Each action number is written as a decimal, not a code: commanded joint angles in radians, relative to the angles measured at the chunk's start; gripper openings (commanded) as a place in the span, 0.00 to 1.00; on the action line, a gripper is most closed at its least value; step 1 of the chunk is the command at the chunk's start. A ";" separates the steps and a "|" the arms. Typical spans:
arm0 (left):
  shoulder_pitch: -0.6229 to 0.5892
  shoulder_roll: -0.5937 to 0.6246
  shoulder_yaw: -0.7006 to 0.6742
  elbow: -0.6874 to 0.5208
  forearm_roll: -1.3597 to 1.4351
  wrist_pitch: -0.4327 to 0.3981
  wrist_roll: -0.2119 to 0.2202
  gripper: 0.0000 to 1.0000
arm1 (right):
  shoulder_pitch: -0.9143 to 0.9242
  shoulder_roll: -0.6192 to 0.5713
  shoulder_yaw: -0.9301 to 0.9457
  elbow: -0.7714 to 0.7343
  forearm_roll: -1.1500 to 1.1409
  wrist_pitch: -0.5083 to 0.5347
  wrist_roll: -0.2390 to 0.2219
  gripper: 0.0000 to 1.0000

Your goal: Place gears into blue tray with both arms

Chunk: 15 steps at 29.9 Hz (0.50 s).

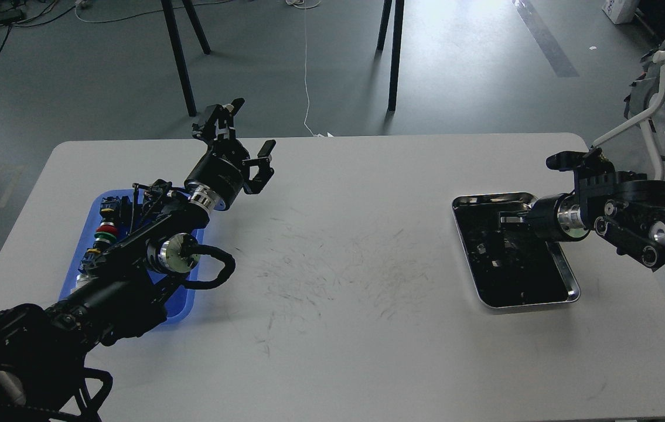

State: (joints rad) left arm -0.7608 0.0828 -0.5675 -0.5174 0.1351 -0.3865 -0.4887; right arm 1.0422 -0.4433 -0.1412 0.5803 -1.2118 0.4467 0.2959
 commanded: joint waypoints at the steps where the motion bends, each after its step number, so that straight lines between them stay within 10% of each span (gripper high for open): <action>1: 0.000 0.000 0.000 0.000 0.000 0.000 0.000 0.98 | 0.002 0.000 0.000 0.003 0.000 0.001 0.000 0.17; 15: 0.001 -0.002 0.000 0.004 0.000 0.001 0.000 0.98 | 0.021 -0.003 0.000 0.009 0.005 0.015 0.002 0.16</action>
State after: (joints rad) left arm -0.7593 0.0813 -0.5676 -0.5139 0.1350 -0.3851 -0.4887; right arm 1.0544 -0.4447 -0.1412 0.5891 -1.2088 0.4542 0.2971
